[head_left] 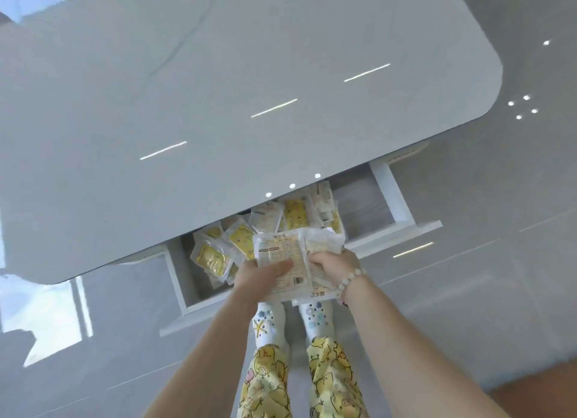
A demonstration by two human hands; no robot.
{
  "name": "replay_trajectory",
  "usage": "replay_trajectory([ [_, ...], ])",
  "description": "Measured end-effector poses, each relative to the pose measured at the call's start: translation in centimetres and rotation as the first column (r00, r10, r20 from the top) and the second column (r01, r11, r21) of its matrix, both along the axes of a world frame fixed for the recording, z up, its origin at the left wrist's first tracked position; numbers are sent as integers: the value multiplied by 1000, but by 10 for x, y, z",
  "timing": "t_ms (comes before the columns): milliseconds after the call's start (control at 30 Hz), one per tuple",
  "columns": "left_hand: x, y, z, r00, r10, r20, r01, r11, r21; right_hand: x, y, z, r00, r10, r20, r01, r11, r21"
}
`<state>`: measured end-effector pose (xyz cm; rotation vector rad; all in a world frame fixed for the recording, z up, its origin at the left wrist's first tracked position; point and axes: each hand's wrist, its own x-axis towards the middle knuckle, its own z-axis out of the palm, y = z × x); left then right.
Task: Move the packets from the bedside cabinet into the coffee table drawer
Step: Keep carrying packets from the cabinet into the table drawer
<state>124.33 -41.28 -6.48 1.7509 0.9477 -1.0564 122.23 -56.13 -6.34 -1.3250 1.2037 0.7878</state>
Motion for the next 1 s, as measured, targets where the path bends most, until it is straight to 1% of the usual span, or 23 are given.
replay_trajectory([
  [133, 12, 10, -57, 1000, 30, 1, -30, 999, 15, 19, 11, -65, 998, 62, 15, -62, 998, -21],
  [233, 24, 13, -91, 996, 87, 2, -87, 996, 8, 36, 17, -103, 991, 130, 41, -128, 991, -41],
  [433, 48, 8, -146, 989, 147, 12, -147, 989, 4, 63, 22, -156, 977, 189, 96, -183, 981, -64],
  [533, 54, 5, -166, 985, 173, -6, -173, 984, 31, 69, 18, -171, 975, 201, 97, -193, 978, -83],
  [667, 55, 4, -185, 976, 215, -23, -212, 971, 111, 71, 15, -184, 980, 162, 111, -151, 983, -102],
  [800, 52, 1, -184, 971, 238, -1, -235, 959, 158, 72, 12, -185, 985, 139, 107, -113, 970, -215],
  [867, 51, 3, -180, 973, 230, -17, -224, 958, 178, 73, 9, -181, 984, 165, 68, -141, 953, -267],
  [1000, 52, 18, -177, 972, 234, -33, -222, 953, 204, 78, 5, -174, 981, 190, 47, -167, 938, -303],
])
